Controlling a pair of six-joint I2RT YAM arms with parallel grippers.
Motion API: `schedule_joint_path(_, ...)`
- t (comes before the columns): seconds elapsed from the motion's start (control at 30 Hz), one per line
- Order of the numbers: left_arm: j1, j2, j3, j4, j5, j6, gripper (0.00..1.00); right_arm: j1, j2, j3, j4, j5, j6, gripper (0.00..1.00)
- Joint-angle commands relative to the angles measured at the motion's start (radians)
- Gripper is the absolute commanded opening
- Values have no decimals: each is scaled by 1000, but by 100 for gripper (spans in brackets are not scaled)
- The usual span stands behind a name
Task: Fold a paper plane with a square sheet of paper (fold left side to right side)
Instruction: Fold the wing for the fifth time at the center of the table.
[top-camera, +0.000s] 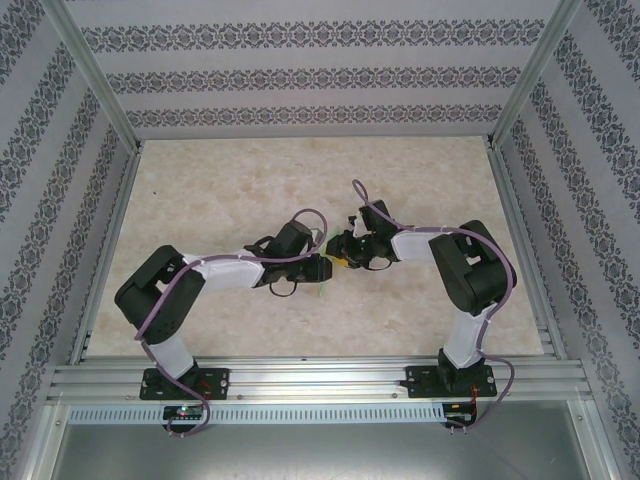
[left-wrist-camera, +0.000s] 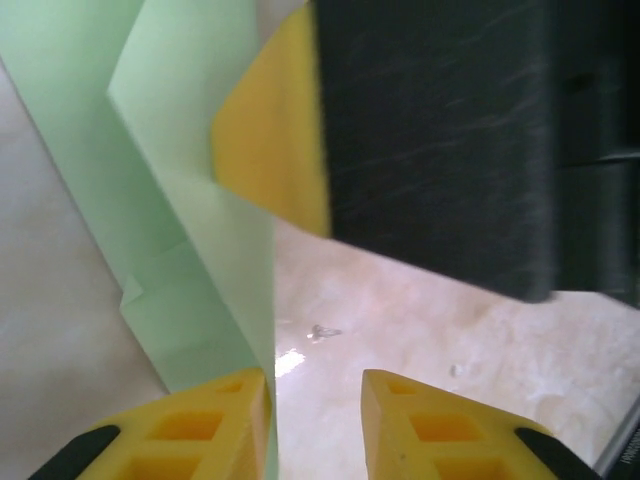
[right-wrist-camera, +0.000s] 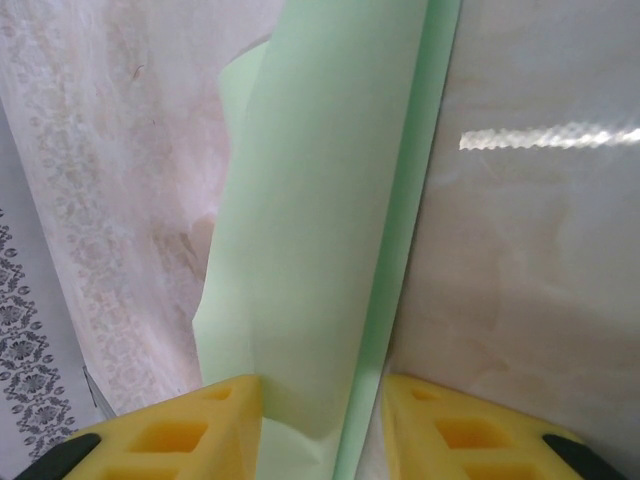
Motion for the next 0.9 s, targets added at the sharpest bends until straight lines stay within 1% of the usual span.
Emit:
schedule_joint_path(0.0,24,-47,-10,24,25,-5,33,10,39,5,-22,26,-14,37)
schedule_joint_path(0.17,79,-82,-30,22,45,-36,33,11,37,2,-15,22,-17,37)
schedule_joint_path(0.3,120,-70,-15,27,86,-47,33,10,38,-1,-8,17,-16,37)
schedule_joint_path(0.4,147,-36,10,32,115,-61,32,11,36,-1,-5,16,-16,37)
schedule_joint_path(0.57,186,33,65,34,133,-75,32,10,37,-3,-4,15,-16,37)
schedule_joint_path(0.73,204,107,107,62,162,-86,31,10,37,-5,-4,11,-17,37)
schedule_joint_path(0.87,204,138,126,79,176,-91,31,10,36,-8,-3,12,-16,37)
